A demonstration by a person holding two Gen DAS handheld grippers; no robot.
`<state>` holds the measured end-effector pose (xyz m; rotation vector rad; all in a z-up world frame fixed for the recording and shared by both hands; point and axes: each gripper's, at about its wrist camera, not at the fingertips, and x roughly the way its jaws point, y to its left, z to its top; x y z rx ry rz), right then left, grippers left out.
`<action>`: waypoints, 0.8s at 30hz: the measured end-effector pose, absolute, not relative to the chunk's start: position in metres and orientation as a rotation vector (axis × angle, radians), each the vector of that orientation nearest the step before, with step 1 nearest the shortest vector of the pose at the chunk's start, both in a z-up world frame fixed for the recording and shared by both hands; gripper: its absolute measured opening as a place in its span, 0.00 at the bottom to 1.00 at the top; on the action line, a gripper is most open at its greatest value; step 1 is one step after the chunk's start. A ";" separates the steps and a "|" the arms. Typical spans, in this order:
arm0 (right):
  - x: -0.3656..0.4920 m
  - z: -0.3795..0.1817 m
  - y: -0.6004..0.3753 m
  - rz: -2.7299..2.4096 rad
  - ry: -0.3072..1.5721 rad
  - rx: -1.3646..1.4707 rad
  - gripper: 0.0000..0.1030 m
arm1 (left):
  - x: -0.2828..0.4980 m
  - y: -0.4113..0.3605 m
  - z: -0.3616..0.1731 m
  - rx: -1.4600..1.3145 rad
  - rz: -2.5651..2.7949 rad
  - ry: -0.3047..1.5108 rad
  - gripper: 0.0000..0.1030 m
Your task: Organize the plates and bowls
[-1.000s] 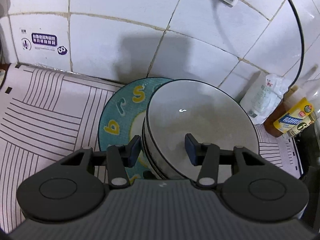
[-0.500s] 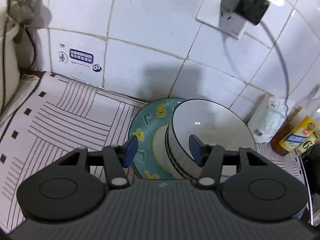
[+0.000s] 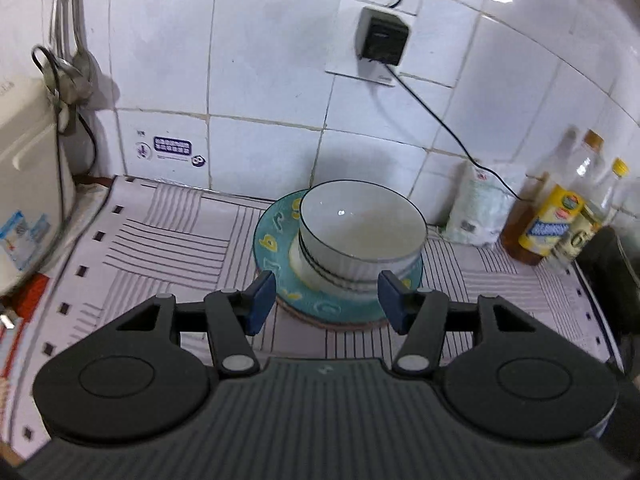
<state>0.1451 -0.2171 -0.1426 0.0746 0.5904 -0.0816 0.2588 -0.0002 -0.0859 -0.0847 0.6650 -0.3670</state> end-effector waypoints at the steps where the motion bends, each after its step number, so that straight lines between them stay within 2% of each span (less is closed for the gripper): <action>1: 0.144 -0.137 -0.219 -0.112 0.589 0.078 1.00 | 0.252 -0.002 -0.082 -0.059 -0.358 0.670 0.54; 10: 0.120 -0.086 -0.234 -0.271 0.585 0.149 1.00 | 0.202 0.004 -0.056 -0.036 -0.362 0.709 0.55; 18: 0.089 -0.053 -0.225 -0.366 0.640 0.074 1.00 | 0.159 0.016 -0.035 0.006 -0.350 0.701 0.71; 24: 0.064 -0.028 -0.223 -0.360 0.681 0.109 1.00 | 0.132 0.018 -0.025 0.031 -0.336 0.697 0.92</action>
